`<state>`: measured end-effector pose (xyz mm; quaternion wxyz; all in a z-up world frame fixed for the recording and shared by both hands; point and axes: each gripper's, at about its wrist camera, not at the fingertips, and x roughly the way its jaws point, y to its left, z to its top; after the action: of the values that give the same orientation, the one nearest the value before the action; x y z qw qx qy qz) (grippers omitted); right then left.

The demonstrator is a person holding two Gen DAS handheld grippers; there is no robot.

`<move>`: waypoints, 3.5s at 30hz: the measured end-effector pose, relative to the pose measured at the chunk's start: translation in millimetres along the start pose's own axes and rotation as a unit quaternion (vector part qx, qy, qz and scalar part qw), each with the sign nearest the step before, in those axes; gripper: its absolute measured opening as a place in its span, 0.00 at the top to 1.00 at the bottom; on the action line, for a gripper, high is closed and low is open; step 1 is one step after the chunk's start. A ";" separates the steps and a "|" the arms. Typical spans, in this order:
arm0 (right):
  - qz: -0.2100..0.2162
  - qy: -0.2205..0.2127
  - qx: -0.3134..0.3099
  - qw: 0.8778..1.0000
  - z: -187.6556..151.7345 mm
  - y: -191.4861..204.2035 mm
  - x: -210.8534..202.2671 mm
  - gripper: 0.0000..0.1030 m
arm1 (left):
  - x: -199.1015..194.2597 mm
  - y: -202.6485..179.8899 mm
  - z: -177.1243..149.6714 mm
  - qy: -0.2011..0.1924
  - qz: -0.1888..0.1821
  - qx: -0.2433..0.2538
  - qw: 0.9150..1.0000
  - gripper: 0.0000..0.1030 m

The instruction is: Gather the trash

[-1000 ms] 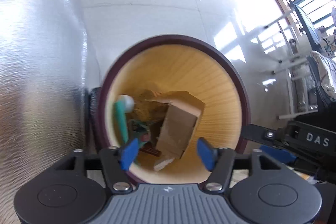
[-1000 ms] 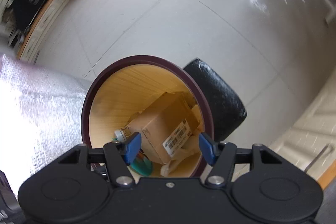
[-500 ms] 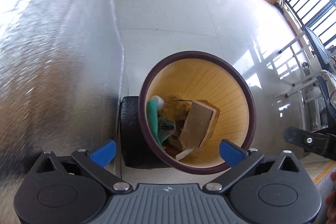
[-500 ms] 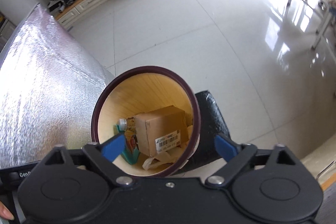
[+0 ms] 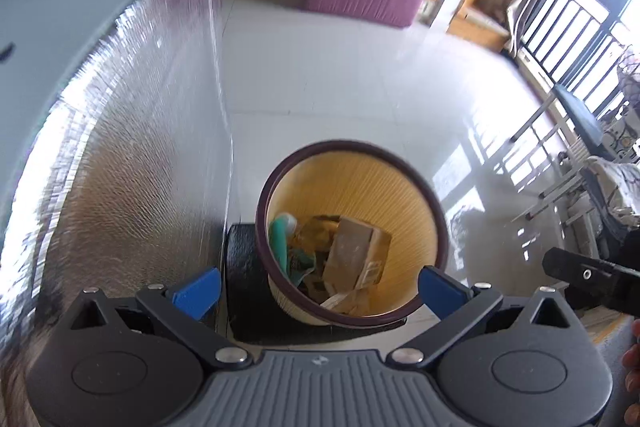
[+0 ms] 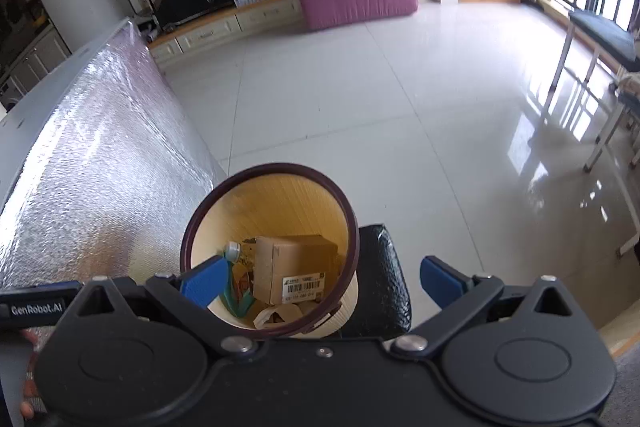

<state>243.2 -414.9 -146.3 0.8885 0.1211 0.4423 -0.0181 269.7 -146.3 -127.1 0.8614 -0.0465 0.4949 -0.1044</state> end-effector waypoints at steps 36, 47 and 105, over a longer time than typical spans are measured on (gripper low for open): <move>0.013 -0.122 -0.067 0.990 -85.7 20.7 -128.2 0.00 | -148.2 -6.9 -103.3 -0.167 0.053 0.045 0.983 0.00; -0.002 -0.146 -0.087 0.985 -100.7 32.2 -141.8 0.00 | -151.5 5.1 -125.1 -0.174 0.056 0.039 0.982 0.00; -0.014 -0.169 -0.091 0.981 -117.0 35.8 -151.2 0.00 | -160.1 4.4 -132.7 -0.202 0.058 0.060 0.976 0.00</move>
<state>64.7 -364.6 -87.5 0.9573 0.0284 0.2874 -0.0107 77.7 -102.7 -60.0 0.9496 0.0138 0.3050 -0.0717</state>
